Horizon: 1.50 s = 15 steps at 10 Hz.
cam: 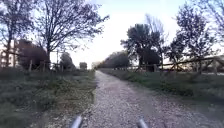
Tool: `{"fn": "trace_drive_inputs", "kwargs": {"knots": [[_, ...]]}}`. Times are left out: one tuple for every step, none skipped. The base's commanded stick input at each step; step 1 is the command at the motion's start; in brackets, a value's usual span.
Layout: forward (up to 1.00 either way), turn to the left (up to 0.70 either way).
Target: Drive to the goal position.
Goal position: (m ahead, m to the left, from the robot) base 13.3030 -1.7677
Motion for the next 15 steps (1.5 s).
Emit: {"fn": "trace_drive_inputs", "kwargs": {"knots": [[0.00, 0.00], [0.00, 0.00], [0.00, 0.00], [0.00, 0.00], [0.15, 0.00], [0.39, 0.00], [0.64, 0.00], [0.88, 0.00], [1.00, 0.00], [1.00, 0.00], [1.00, 0.00], [1.00, 0.00], [1.00, 0.00], [1.00, 0.00], [1.00, 0.00]]}}
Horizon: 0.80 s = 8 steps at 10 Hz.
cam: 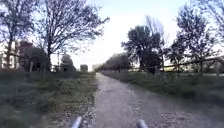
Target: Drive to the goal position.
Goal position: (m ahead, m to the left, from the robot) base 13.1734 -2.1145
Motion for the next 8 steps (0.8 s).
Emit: {"fn": "trace_drive_inputs", "kwargs": {"knots": [[1.00, 0.00], [1.00, 0.00], [1.00, 0.00], [1.00, 0.00], [1.00, 0.00], [1.00, 0.00], [1.00, 0.00], [1.00, 0.00]]}}
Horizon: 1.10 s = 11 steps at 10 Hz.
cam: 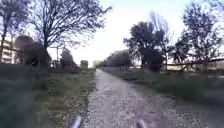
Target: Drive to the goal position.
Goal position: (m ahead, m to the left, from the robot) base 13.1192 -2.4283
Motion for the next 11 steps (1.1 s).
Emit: {"fn": "trace_drive_inputs", "kwargs": {"knots": [[1.00, 0.00], [1.00, 0.00], [1.00, 0.00], [1.00, 0.00], [1.00, 0.00], [1.00, 0.00], [1.00, 0.00], [1.00, 0.00], [1.00, 0.00], [1.00, 0.00], [0.61, 0.00]]}}
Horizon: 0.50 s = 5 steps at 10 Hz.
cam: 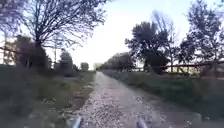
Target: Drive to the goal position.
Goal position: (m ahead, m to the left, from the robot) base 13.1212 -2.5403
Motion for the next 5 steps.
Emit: {"fn": "trace_drive_inputs", "kwargs": {"knots": [[0.07, 0.00], [-0.47, 0.00], [-0.99, 0.00], [-0.27, 0.00], [0.00, 0.00]]}}
